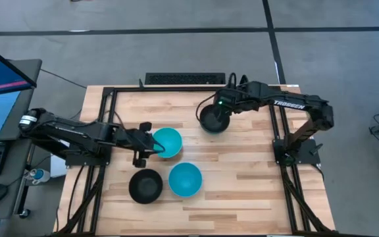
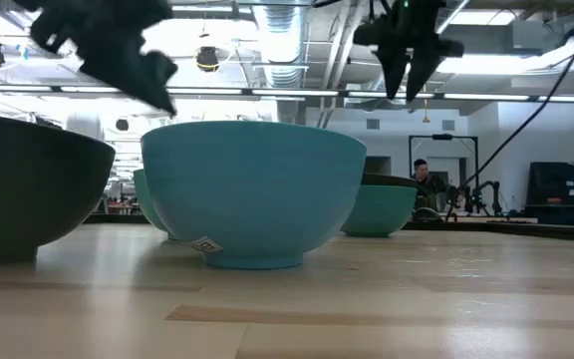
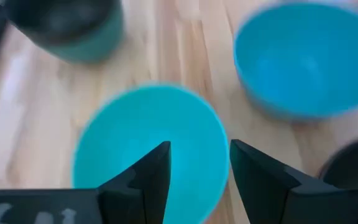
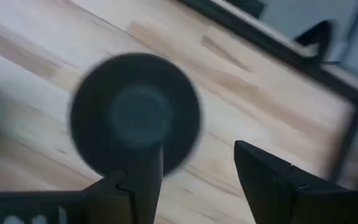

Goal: Nest bowls inside each other
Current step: Move the stacked bowls to the center of the table

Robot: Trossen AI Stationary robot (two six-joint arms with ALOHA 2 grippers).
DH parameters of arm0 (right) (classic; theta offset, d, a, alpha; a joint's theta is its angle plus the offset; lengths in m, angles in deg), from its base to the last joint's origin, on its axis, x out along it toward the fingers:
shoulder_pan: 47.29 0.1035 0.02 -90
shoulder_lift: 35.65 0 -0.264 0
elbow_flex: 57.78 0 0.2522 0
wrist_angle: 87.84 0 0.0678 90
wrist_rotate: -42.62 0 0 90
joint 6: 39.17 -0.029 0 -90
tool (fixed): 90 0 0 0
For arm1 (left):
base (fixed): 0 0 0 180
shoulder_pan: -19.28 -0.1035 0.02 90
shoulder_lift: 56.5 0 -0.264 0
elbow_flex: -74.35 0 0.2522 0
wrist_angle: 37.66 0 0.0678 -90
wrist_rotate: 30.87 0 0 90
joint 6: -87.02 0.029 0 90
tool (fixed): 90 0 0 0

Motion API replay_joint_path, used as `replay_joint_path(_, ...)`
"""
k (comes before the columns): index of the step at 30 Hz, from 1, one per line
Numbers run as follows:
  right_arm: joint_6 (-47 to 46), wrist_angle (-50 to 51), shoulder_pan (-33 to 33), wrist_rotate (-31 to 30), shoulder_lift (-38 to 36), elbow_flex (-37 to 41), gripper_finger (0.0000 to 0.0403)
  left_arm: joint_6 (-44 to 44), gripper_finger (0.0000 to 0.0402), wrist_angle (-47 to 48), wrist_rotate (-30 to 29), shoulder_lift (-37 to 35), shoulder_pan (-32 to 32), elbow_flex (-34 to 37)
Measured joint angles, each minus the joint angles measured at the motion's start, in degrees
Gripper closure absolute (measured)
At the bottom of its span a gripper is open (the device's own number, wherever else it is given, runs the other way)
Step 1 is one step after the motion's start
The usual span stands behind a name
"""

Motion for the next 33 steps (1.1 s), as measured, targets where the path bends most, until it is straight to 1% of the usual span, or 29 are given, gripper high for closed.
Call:
replay_joint_path(3,0.84,-8.30,-2.49,2.82,-4.76,7.45,0.0205,-1.28,0.0243,-0.83,-1.26,-3.29,0.00,-0.04)
replay_joint_path(5,0.86,-12.28,-4.30,4.20,-7.58,11.23,0.0225,-1.67,0.0243,0.34,-2.70,-4.53,0.00,-0.04)
replay_joint_path(10,0.52,-12.95,-8.87,4.76,-11.35,18.95,0.0288,-3.80,0.0243,0.36,-3.09,-4.85,0.00,-0.02)
replay_joint_path(12,1.07,-13.15,-10.47,4.95,-12.14,21.23,0.0306,-4.14,0.0243,-0.05,-3.49,-4.53,0.00,-0.04)
replay_joint_path(16,2.94,-16.89,-12.89,6.61,-11.96,24.32,0.0333,-4.51,0.0243,-0.48,-5.33,-4.50,0.00,-0.02)
replay_joint_path(23,6.87,-24.37,-16.77,9.66,-7.72,26.94,0.0392,-6.38,0.0243,-0.72,-6.11,-4.50,0.00,-0.02)
replay_joint_path(27,8.33,-26.96,-18.36,10.20,-5.21,28.39,0.0393,-7.20,0.0243,-0.71,-6.17,-4.50,0.00,-0.02)
replay_joint_path(33,10.12,-34.02,-20.63,13.88,-2.35,28.57,0.0399,-7.93,0.0243,-0.71,-6.52,-4.50,0.00,-0.02)
